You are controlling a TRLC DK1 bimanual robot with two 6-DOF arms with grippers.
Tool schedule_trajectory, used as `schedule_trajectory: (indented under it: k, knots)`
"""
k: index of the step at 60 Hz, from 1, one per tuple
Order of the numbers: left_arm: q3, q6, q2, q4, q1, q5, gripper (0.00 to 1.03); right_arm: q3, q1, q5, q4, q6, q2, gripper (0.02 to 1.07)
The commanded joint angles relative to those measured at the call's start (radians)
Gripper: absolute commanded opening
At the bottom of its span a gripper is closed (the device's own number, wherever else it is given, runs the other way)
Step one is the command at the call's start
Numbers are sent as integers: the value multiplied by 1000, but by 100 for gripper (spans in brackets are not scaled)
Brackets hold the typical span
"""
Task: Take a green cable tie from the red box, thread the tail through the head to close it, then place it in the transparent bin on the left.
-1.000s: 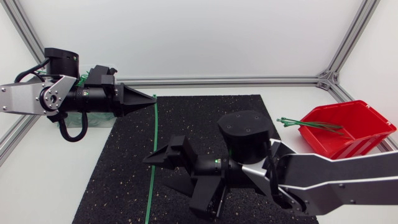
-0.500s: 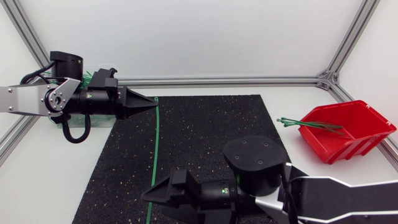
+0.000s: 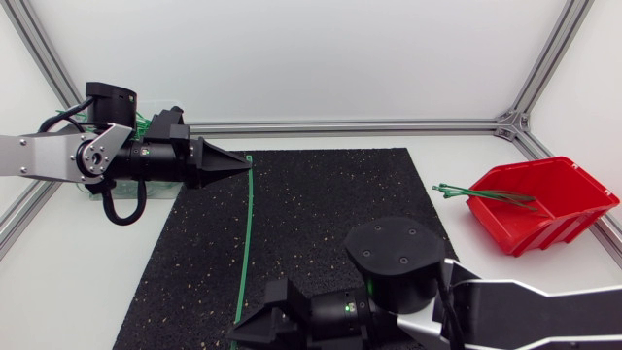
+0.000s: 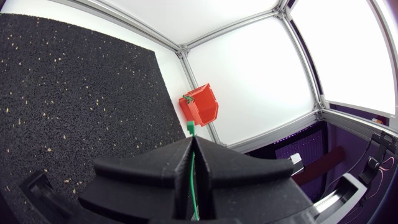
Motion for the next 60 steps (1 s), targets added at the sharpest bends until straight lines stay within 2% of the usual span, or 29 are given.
schedule_trajectory:
  k: [1,23,29,35,40,43,48,51,54,60]
  knots:
    - [25,16,20,-4,-10,9,4,-25,8,-7,-3,-31,-14,10]
    - [22,18,18,-4,-26,8,4,-24,-4,-7,11,-11,22,8]
    - [10,39,0,-4,-25,8,4,-18,-15,-18,16,61,22,8]
    - [-10,59,-32,-3,-23,9,4,15,-41,-66,7,262,3,8]
    - [-31,67,-55,10,-22,9,4,71,-96,-133,-18,546,-3,8]
    - [-42,73,-66,14,-23,9,4,93,-127,-149,-73,584,9,8]
    - [-54,85,-69,16,-28,9,4,97,-165,-190,-72,676,57,8]
    - [-59,88,-69,16,-34,9,4,113,-193,-253,-58,813,88,8]
    - [-61,88,-69,16,-42,8,4,122,-251,-368,-9,1000,115,8]
    - [-65,90,-81,16,-49,8,4,142,-300,-446,5,1163,149,8]
